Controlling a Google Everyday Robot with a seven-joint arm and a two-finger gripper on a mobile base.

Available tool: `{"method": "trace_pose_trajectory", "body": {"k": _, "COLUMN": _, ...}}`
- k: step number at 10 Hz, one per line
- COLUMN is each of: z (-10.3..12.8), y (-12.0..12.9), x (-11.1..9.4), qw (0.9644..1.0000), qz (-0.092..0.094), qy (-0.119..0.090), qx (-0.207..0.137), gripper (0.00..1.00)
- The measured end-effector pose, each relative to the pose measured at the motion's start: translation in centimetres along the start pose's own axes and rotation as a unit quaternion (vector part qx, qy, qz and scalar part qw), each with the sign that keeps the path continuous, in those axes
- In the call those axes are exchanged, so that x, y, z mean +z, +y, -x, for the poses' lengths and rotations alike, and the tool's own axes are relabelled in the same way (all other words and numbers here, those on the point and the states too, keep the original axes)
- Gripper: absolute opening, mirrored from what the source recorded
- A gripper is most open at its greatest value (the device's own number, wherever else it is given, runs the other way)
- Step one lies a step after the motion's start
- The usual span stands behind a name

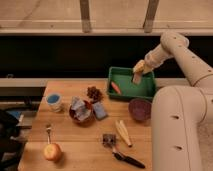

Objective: Place eraser in tray

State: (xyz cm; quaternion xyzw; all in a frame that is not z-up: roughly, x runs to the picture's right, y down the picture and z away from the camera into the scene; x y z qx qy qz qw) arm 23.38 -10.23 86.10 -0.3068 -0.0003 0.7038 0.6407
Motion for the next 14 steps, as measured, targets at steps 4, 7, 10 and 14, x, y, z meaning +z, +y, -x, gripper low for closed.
{"method": "trace_pose_trajectory", "body": {"k": 4, "z": -1.1, "y": 0.2, "x": 5.3, "qw": 0.9985, "qz": 0.036, "qy": 0.042, "qx": -0.006, "gripper": 0.47}}
{"method": "trace_pose_trajectory", "body": {"k": 7, "z": -1.9, "y": -0.3, "x": 6.6, "qw": 0.9975, "qz": 0.053, "qy": 0.045, "qx": 0.002, "gripper": 0.62}}
{"method": "trace_pose_trajectory", "body": {"k": 10, "z": -2.2, "y": -0.3, "x": 7.8, "qw": 0.9980, "qz": 0.060, "qy": 0.019, "qx": 0.009, "gripper": 0.62}}
{"method": "trace_pose_trajectory", "body": {"k": 14, "z": -2.2, "y": -0.1, "x": 8.0, "qw": 0.9980, "qz": 0.061, "qy": 0.015, "qx": 0.008, "gripper": 0.62}}
